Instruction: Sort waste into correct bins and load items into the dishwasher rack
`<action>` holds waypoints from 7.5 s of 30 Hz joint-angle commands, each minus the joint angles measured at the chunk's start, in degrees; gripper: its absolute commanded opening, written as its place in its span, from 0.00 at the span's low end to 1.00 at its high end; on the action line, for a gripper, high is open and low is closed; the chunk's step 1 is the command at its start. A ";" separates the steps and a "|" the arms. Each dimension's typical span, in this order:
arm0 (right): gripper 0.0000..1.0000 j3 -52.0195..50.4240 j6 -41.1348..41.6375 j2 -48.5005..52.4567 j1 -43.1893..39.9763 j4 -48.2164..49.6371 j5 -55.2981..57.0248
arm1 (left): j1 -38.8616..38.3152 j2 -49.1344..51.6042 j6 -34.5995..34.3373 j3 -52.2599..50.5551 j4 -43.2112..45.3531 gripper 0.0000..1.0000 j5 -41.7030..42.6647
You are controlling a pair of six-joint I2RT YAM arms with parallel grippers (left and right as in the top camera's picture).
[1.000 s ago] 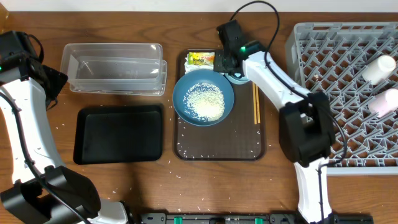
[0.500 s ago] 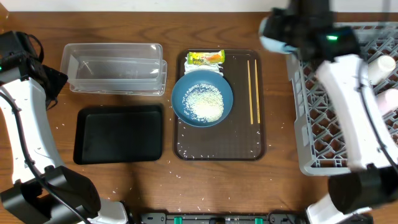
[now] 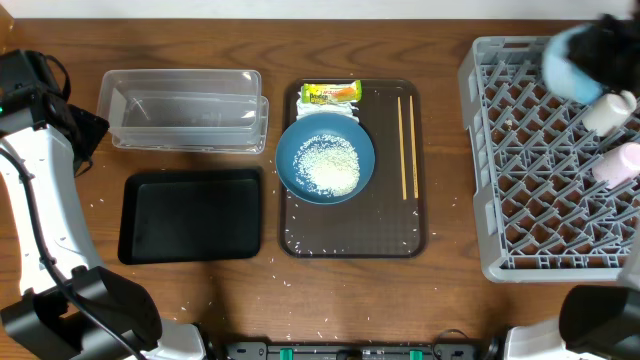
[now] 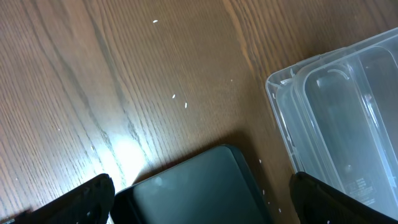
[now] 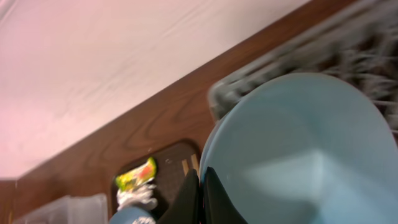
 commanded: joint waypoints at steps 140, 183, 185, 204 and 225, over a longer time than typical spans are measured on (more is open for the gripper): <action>0.62 -7.96 -7.39 1.31 17.49 -10.88 8.15 | 0.17 0.20 -0.28 0.26 0.02 0.93 -0.48; 0.34 -19.56 -3.23 25.81 43.21 16.13 34.77 | 0.17 0.20 -0.28 0.26 0.02 0.93 -0.48; 0.34 -19.56 -3.26 26.58 42.88 16.09 34.77 | 0.17 0.20 -0.28 0.26 0.02 0.93 -0.48; 0.40 -19.61 -3.21 26.82 40.26 16.24 33.46 | 0.17 0.20 -0.28 0.26 0.02 0.93 -0.48; 0.08 -24.02 -3.19 26.73 40.37 20.33 28.46 | 0.17 0.20 -0.28 0.26 0.02 0.93 -0.48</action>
